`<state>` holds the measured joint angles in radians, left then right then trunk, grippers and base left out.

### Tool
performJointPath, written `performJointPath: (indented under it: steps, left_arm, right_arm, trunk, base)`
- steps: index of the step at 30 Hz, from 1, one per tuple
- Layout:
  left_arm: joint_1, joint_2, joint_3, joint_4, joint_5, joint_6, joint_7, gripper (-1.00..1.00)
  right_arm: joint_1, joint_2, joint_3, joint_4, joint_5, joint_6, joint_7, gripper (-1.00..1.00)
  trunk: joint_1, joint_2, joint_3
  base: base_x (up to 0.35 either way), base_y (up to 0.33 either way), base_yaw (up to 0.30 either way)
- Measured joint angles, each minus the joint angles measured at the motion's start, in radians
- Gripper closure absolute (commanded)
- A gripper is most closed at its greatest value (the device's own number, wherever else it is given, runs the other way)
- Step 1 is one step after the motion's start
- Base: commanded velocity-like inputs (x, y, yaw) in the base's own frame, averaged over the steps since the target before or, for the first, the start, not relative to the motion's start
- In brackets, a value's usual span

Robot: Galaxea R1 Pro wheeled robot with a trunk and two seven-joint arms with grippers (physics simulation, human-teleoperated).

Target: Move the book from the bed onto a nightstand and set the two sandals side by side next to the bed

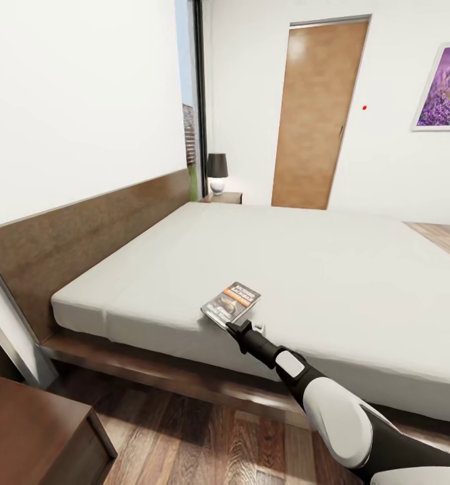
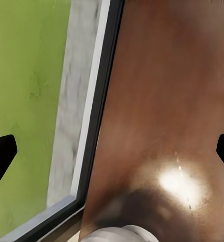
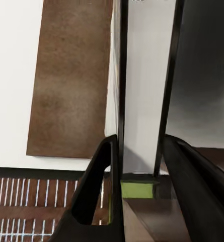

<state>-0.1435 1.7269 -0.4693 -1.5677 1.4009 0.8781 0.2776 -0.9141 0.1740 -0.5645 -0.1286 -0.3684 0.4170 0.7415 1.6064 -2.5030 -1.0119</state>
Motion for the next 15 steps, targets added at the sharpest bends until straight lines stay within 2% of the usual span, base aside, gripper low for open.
performJointPath:
  steps: [1, 15]
  left_arm:
    - [0.0, 0.0, 0.0, 0.0, 0.0, 0.0, 0.0, -1.0]
    - [-0.001, 0.0, 0.0, 0.0, -0.001, 0.0, 0.0, -1.0]
  right_arm:
    - [0.0, 0.0, 0.011, 0.001, 0.007, -0.001, 0.0, 1.0]
    - [0.0, 0.0, 0.008, 0.001, 0.006, -0.001, 0.001, 1.0]
  trunk:
    - [0.0, 0.0, 0.004]
    - [-0.01, 0.01, 0.057]
  base:
    - [0.0, 0.0, 0.0]
    - [0.0, 0.0, 0.0]
